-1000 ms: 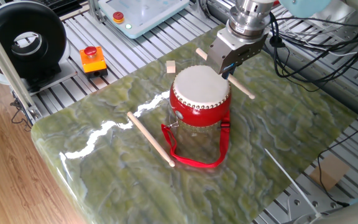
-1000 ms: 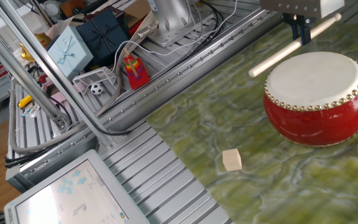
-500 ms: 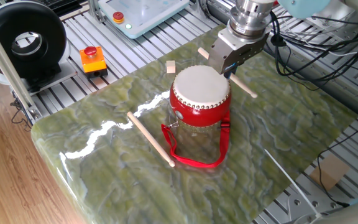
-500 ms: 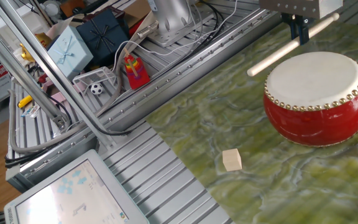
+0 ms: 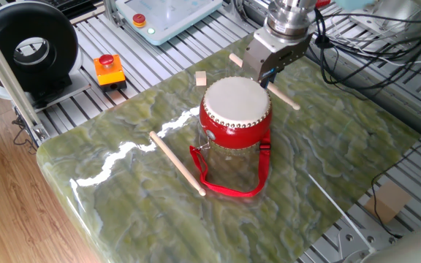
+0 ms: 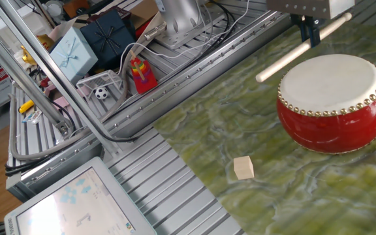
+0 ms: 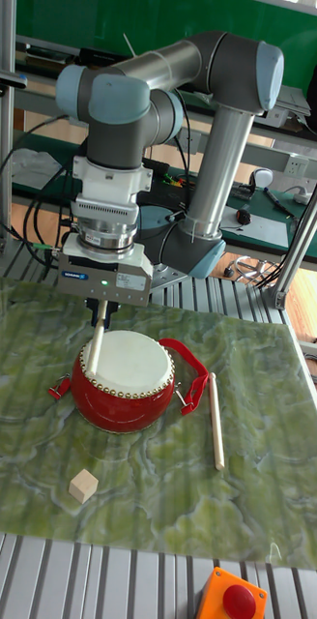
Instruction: Play the drum
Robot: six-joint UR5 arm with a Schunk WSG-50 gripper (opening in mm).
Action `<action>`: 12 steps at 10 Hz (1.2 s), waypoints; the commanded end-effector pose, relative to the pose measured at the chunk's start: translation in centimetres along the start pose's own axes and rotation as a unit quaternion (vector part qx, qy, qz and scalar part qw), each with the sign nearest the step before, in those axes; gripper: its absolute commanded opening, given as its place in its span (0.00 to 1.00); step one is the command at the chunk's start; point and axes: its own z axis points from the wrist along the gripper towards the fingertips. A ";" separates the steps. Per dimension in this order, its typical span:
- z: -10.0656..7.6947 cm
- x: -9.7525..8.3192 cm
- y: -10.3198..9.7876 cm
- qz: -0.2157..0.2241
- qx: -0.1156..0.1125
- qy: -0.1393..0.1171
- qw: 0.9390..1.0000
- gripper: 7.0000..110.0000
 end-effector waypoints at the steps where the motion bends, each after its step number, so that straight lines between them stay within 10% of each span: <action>1: 0.5 -1.7 0.1 0.005 -0.006 0.001 1.000 0.00; 12: 1.5 -1.6 4.6 0.034 -0.006 -0.011 0.999 0.00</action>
